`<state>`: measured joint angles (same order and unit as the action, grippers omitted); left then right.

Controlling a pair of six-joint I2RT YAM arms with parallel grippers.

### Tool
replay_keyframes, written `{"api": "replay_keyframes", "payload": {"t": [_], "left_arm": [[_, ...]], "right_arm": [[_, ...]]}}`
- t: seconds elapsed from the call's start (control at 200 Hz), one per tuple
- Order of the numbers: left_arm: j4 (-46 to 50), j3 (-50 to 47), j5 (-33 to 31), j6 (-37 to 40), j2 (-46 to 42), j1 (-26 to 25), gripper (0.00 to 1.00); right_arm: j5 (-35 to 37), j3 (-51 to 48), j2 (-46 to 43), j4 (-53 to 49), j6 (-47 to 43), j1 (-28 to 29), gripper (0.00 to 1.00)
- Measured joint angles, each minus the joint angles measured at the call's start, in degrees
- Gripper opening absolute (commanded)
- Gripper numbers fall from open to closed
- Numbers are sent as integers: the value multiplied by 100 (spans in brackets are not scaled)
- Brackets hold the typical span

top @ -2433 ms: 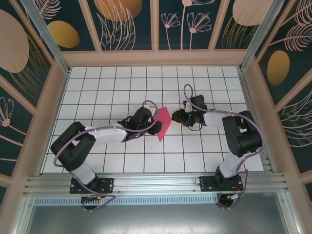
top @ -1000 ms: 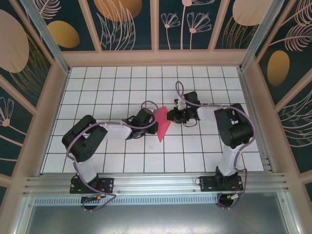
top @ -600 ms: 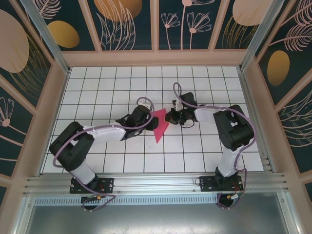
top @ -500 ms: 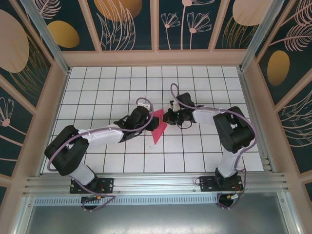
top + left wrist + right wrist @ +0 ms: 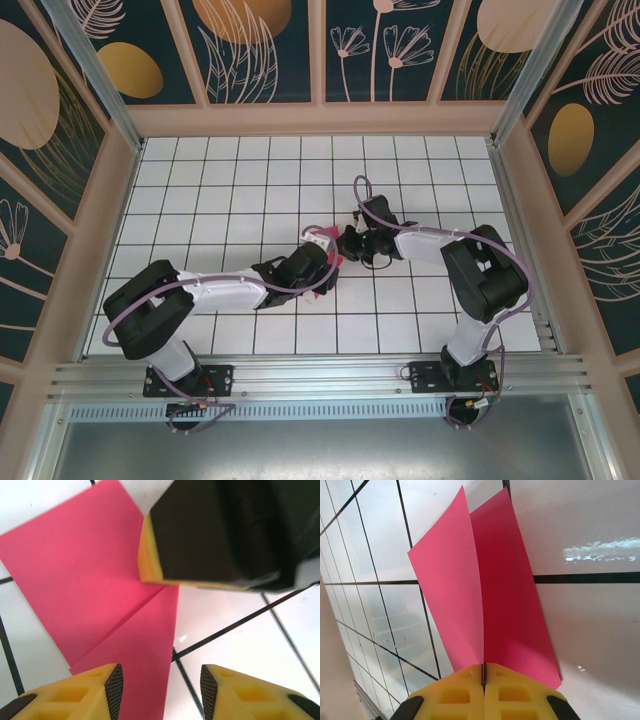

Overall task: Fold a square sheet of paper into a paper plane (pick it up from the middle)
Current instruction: Fourth fold the wing at the center of the table.

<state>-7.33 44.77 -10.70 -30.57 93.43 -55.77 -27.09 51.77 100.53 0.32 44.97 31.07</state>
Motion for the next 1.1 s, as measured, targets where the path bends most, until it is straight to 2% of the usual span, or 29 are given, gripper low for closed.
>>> {"api": "replay_keyframes", "payload": {"t": [0.22,0.415,0.626,0.836,1.101], "left_arm": [[184,35,-214,146,385,-94,49],[245,289,-417,256,518,-94,44],[251,396,-520,350,590,-94,27],[249,413,-549,382,603,-120,19],[249,415,-614,385,608,-125,4]], "right_arm": [[7,-9,-4,98,103,0,5],[7,-9,-4,120,153,0,5],[9,-9,-4,133,192,0,6],[7,-9,-4,164,192,0,6],[7,-9,-4,166,190,0,7]]}}
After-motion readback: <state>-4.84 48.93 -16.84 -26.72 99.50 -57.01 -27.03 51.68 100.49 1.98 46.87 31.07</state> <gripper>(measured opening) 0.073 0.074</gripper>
